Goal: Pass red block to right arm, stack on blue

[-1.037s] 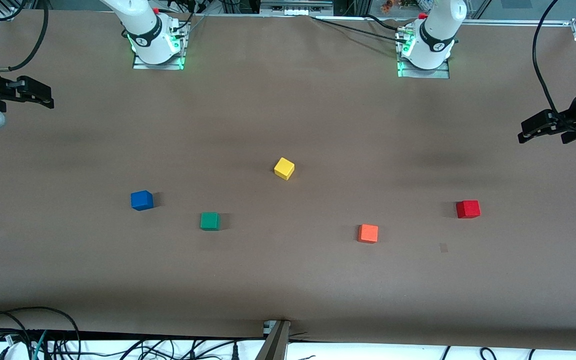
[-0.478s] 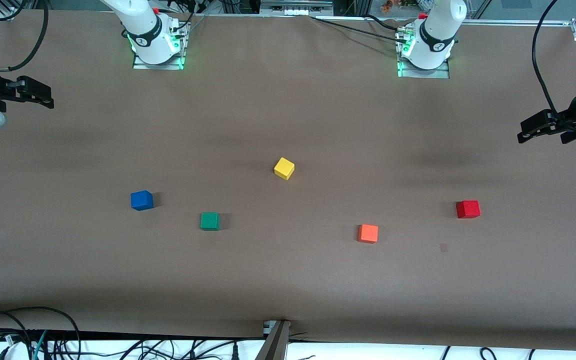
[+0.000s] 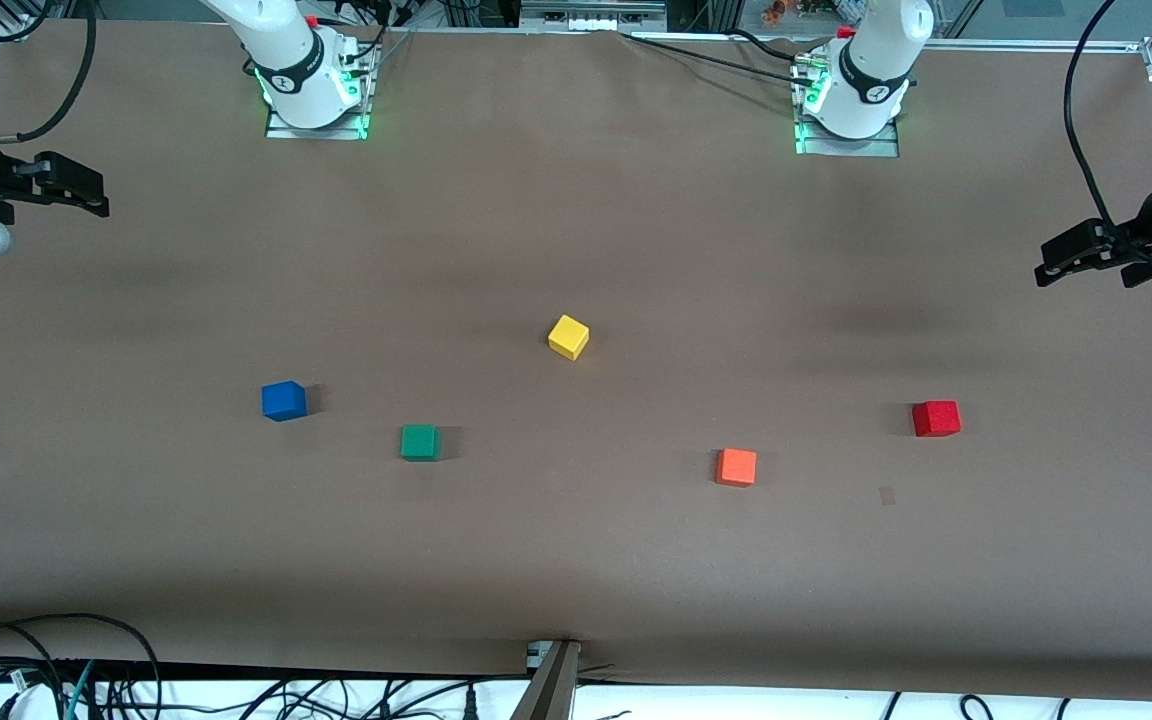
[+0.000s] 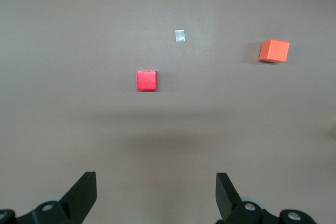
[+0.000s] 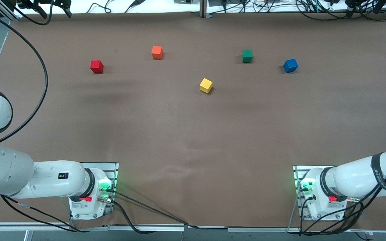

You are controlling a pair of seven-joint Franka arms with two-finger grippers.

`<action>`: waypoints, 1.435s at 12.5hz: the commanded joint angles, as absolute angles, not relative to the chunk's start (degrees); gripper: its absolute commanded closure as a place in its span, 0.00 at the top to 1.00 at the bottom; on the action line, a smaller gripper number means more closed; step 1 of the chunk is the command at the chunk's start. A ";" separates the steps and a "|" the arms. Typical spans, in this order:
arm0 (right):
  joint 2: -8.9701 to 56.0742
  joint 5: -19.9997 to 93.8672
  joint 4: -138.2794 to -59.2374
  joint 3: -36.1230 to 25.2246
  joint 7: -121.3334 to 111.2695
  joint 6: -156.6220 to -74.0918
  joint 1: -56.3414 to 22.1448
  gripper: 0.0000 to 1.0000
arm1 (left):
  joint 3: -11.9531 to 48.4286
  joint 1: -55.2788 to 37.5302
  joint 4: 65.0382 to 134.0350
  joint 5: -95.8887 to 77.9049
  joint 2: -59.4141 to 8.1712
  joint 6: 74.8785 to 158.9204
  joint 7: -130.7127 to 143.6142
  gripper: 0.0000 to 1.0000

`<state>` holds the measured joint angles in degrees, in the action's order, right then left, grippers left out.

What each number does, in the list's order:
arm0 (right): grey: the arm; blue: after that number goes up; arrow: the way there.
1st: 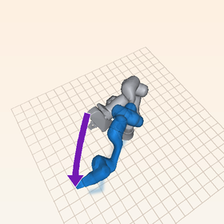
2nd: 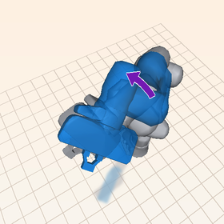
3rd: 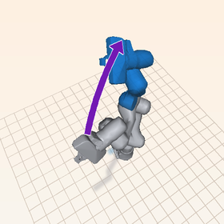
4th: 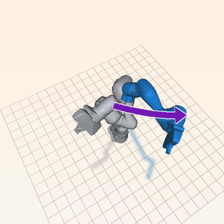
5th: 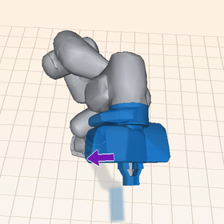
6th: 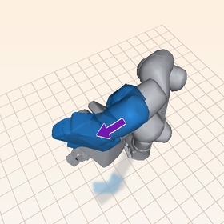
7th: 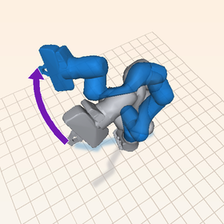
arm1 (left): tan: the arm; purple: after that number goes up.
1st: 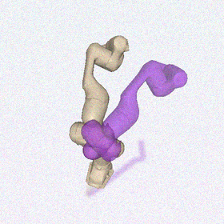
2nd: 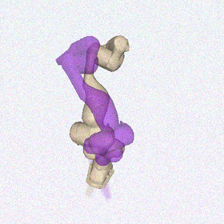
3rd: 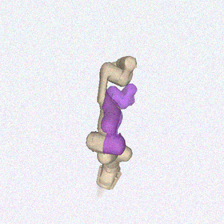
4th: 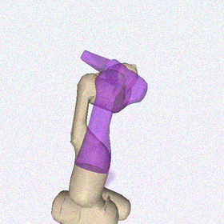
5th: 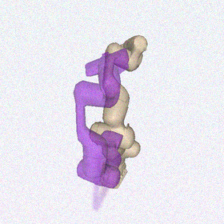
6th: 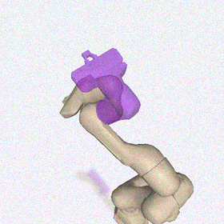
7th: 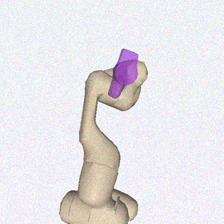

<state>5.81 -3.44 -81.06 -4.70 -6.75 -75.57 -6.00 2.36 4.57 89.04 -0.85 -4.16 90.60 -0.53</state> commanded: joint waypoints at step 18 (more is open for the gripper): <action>6.15 -2.29 -80.42 -4.83 -7.29 -75.50 -5.36 1.00 | 2.81 4.48 88.17 -1.58 -4.04 92.02 -1.14 1.00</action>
